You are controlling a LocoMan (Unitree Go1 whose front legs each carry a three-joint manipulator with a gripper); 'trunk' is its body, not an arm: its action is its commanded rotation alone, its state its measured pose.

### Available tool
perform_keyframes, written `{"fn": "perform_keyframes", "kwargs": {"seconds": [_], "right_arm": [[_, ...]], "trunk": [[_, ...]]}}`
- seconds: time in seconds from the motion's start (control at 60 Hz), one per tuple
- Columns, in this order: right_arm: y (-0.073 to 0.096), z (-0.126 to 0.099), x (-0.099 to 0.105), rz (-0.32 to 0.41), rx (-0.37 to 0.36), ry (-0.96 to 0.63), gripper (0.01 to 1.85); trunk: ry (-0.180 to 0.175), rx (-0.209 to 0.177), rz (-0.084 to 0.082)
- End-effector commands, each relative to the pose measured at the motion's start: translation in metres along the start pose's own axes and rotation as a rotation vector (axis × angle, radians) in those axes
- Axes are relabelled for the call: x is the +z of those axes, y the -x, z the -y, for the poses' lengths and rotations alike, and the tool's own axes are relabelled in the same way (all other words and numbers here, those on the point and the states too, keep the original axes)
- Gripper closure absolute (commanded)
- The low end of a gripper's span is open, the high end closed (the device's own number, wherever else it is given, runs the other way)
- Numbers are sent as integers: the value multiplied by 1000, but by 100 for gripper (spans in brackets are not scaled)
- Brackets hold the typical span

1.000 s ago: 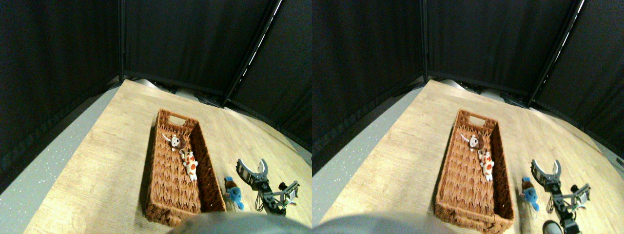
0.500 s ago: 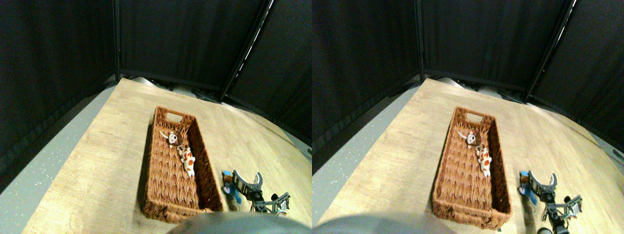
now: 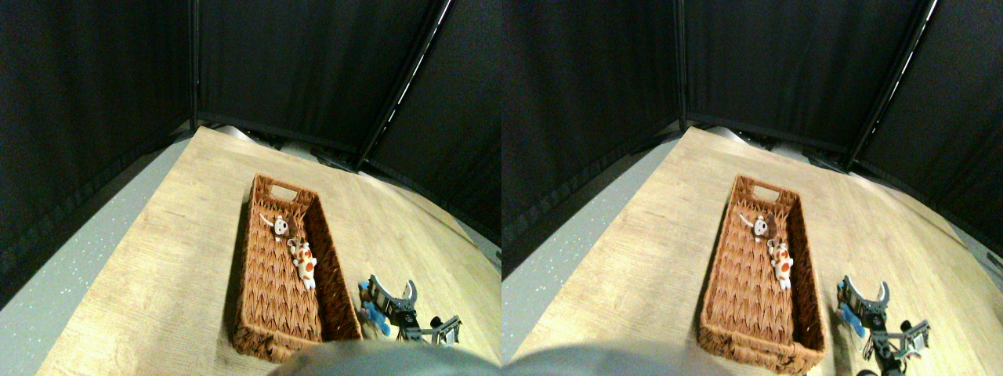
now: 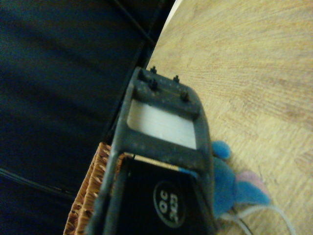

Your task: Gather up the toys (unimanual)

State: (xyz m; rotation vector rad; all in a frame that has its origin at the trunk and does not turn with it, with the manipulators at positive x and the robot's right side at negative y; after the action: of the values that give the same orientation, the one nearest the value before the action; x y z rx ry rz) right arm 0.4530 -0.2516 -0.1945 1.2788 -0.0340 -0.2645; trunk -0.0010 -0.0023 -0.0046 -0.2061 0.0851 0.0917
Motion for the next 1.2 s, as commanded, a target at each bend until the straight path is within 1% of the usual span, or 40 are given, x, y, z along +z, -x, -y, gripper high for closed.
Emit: {"fn": "perform_keyframes", "kwargs": {"seconds": [0.017, 0.05, 0.1, 0.133, 0.167, 0.217, 0.233, 0.267, 0.283, 0.317, 0.417, 0.467, 0.517, 0.533, 0.55, 0.65, 0.7, 0.817, 0.883, 1.017, 1.033, 1.067, 1.083, 1.1, 1.117, 1.133, 1.2], "right_arm": [[5, -6, -2, 8, 23, -27, 120], [7, -5, -5, 16, 8, -38, 119], [8, -2, -8, 13, 5, -50, 120], [7, 2, -11, 11, 1, -54, 120], [6, 8, -12, 28, -18, -59, 120], [6, 13, -12, 29, -31, -71, 118], [5, 15, -13, 34, -33, -71, 118], [6, 19, -14, 39, -41, -85, 115], [6, 21, -14, 48, -53, -97, 115], [5, 24, -14, 43, -51, -94, 116], [3, 36, -14, 44, -74, -121, 116], [0, 43, -15, 44, -83, -139, 119], [-3, 46, -15, 54, -85, -134, 119], [-3, 47, -15, 58, -86, -143, 119], [-4, 48, -16, 65, -85, -144, 119], [-7, 49, -17, 81, -96, -130, 117], [-8, 50, -17, 79, -95, -131, 119], [-11, 50, -15, 80, -100, -126, 116], [-15, 51, -15, 86, -94, -126, 119], [-18, 48, -16, 101, -92, -119, 136], [-18, 46, -17, 112, -96, -112, 141], [-17, 44, -18, 165, -105, -94, 158], [-17, 44, -18, 165, -105, -94, 158], [-18, 44, -19, 172, -97, -105, 168], [-18, 43, -19, 200, -100, -88, 176], [-17, 42, -20, 231, -107, -59, 180], [-17, 40, -20, 260, -115, -40, 180]], "trunk": [[14, 11, -8], [13, 10, -8], [15, 11, -8], [15, 11, -9], [15, 12, -9], [16, 14, -11], [16, 16, -15], [16, 16, -15], [18, 22, -16], [18, 25, -16], [23, 32, -16], [24, 32, -15], [22, 31, -18], [22, 31, -18], [17, 26, -21], [13, 22, -22], [12, 22, -23], [11, 22, -24], [9, 21, -23], [7, 18, -24], [7, 18, -24], [7, 18, -24], [7, 18, -24], [7, 18, -24], [5, 12, -25], [5, 12, -25], [6, 10, -24]]}}
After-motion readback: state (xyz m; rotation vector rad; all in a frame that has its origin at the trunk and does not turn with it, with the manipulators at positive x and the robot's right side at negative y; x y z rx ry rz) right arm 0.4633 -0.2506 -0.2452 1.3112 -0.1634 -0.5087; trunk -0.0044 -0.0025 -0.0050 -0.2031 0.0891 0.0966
